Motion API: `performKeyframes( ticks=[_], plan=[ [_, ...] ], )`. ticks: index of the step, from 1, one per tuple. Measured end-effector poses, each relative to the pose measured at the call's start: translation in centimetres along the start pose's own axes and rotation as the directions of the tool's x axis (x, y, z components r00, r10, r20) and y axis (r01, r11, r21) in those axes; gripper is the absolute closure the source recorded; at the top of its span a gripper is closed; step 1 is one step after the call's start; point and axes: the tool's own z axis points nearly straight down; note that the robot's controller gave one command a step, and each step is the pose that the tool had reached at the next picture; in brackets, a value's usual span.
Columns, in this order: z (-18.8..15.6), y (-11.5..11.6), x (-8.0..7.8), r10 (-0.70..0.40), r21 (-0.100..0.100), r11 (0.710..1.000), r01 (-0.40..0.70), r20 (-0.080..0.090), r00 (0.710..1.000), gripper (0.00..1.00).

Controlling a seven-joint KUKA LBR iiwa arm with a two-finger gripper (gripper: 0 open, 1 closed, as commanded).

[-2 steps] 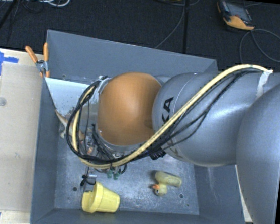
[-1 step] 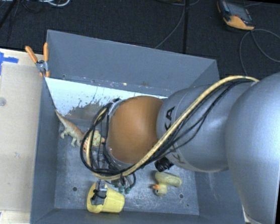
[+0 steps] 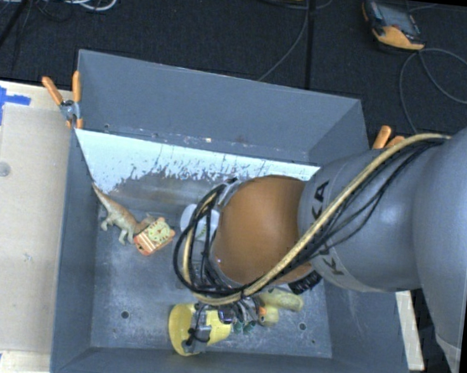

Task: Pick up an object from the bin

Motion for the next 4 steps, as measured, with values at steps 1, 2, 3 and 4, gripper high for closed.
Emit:
performKeyframes(
  ticks=[1,2,3,4],
  plan=[
    [-1.6,-0.2,1.2,-0.007,-0.002,1.000,0.007,0.003,1.000,0.00],
    [4.6,-0.7,0.6,0.243,-0.002,0.970,-0.243,0.005,0.970,0.00],
    [6.9,-0.2,0.1,0.146,-0.008,0.989,-0.146,0.026,0.989,1.00],
    [6.8,-0.2,0.2,0.132,-0.007,0.991,-0.132,0.026,0.991,1.00]
  ],
)
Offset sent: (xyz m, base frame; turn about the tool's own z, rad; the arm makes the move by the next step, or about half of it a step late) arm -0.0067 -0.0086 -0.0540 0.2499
